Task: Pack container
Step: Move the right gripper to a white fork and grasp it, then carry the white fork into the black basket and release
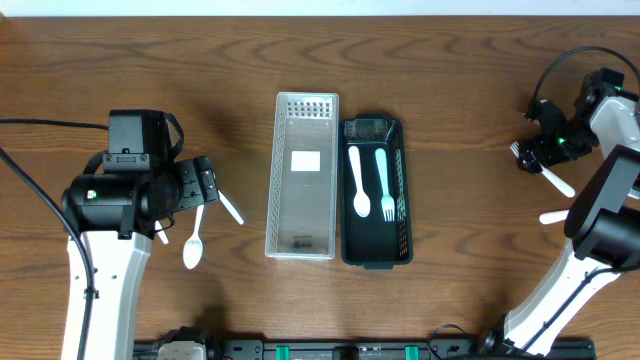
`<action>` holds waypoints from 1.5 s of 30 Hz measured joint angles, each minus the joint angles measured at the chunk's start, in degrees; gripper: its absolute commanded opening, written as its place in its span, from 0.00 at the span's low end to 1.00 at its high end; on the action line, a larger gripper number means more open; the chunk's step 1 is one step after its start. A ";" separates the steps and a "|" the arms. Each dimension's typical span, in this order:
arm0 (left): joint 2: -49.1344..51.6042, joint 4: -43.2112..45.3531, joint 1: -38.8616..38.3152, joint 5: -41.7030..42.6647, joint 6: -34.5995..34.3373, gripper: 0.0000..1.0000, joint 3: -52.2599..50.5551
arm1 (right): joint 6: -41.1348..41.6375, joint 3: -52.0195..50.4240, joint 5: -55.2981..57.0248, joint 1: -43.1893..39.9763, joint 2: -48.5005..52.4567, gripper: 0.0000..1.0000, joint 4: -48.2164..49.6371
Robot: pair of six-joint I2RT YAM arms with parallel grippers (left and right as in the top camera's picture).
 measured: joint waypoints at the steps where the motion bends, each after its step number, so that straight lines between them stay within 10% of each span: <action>1: 0.00 -0.02 0.00 0.00 0.00 0.93 0.00 | 0.00 0.02 0.00 0.00 0.00 0.86 0.00; 18: 0.00 0.00 0.00 0.00 0.00 0.93 0.00 | -0.24 -2.43 0.44 -0.07 -0.55 0.83 1.60; 34: 0.00 0.00 0.00 0.02 0.00 0.93 0.00 | 0.13 -2.58 1.07 -0.07 -0.55 0.27 1.68; 45: 0.00 -0.02 0.00 0.00 0.00 0.93 0.00 | 1.33 -2.58 1.03 -0.07 -0.55 0.14 1.53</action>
